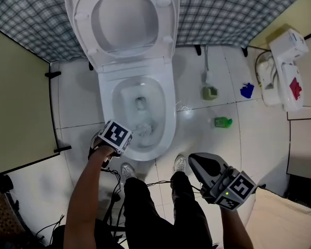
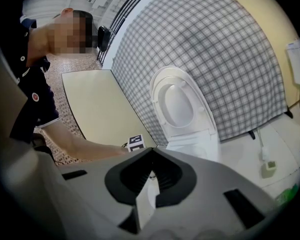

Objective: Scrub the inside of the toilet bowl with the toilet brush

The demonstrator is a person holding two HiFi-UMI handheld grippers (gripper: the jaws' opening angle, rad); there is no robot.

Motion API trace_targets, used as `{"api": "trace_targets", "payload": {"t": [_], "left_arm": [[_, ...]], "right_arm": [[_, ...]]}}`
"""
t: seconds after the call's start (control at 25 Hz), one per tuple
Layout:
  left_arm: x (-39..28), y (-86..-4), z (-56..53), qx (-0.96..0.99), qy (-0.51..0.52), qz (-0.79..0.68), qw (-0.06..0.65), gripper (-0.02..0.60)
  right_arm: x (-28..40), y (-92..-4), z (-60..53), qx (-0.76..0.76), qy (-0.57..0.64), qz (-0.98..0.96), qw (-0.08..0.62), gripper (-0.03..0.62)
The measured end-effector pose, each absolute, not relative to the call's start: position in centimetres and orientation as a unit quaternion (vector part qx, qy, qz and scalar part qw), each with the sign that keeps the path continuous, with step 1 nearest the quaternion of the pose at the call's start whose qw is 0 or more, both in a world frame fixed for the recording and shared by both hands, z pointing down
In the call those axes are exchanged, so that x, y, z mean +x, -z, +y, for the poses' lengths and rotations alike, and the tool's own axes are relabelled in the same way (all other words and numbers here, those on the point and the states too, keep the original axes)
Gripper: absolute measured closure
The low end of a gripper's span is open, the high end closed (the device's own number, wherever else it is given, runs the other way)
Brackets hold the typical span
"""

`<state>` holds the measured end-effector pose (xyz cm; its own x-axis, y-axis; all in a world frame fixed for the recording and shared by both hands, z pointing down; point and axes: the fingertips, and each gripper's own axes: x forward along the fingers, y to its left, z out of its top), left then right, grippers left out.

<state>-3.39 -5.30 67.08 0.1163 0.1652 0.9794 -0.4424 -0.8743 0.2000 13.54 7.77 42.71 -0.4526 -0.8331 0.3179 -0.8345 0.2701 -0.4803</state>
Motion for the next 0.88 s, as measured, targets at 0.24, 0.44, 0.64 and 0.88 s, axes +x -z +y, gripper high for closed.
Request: {"api": "trace_targets", "payload": {"t": [0.24, 0.44, 0.64, 0.88], "left_arm": [[-0.3, -69.3, -6.4, 0.718, -0.649, -0.131, 0.215, 0.422], [-1.1, -69.2, -6.8, 0.718, -0.647, -0.137, 0.217, 0.42], [-2.8, -65.8, -3.9, 0.722, -0.669, -0.07, 0.166, 0.42], [-0.9, -66.9, -3.8, 0.713, -0.699, -0.039, 0.024, 0.42]], "right_arm": [[13.2, -43.3, 7.2, 0.523, -0.305, -0.796, 0.007, 0.594], [12.6, -43.2, 6.8, 0.52, -0.306, -0.797, 0.004, 0.594], [11.9, -42.9, 6.1, 0.508, -0.307, -0.805, 0.004, 0.594], [11.7, -43.1, 5.0, 0.51, -0.303, -0.805, 0.001, 0.594]]}}
